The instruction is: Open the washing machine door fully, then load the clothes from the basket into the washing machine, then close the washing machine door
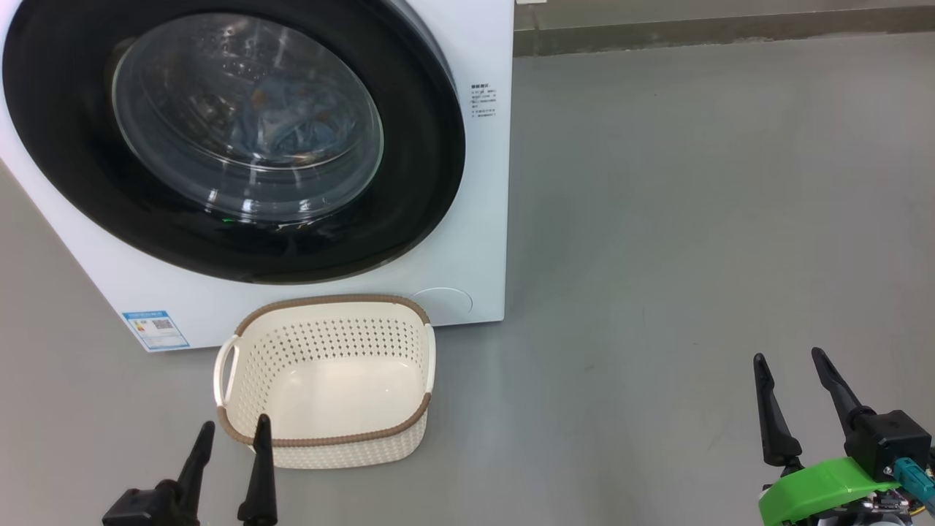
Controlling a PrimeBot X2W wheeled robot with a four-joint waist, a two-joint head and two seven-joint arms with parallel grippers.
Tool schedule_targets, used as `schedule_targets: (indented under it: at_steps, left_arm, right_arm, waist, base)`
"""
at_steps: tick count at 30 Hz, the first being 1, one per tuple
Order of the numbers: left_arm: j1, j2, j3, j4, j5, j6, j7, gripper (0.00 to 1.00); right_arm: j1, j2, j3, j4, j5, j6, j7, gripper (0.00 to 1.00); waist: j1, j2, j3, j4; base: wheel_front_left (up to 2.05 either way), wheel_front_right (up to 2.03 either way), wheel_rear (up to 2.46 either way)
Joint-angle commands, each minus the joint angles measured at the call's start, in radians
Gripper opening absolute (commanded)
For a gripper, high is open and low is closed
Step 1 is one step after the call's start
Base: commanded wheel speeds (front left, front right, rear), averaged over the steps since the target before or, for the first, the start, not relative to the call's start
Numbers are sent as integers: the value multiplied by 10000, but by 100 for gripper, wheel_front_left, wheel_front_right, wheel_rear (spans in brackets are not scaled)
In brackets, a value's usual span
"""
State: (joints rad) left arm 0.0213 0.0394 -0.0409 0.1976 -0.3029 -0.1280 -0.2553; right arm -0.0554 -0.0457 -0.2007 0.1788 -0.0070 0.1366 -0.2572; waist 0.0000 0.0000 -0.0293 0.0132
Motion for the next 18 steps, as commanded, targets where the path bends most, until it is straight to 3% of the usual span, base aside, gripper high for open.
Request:
schedule_targets:
  at_steps: [1,18]
  left_arm:
    - [-191,112,326,-273,88,-27,-65,100]
    - [-176,109,110,-50,-331,-27,-65,100]
  right_arm:
    - [-152,-47,278,-215,13,-59,-46,100]
    - [-171,-46,271,-155,14,-59,-46,100]
  waist:
    - [0,0,-2,0]
    - [0,0,41,-54]
  base:
    - [0,0,0]
    - [0,0,0]
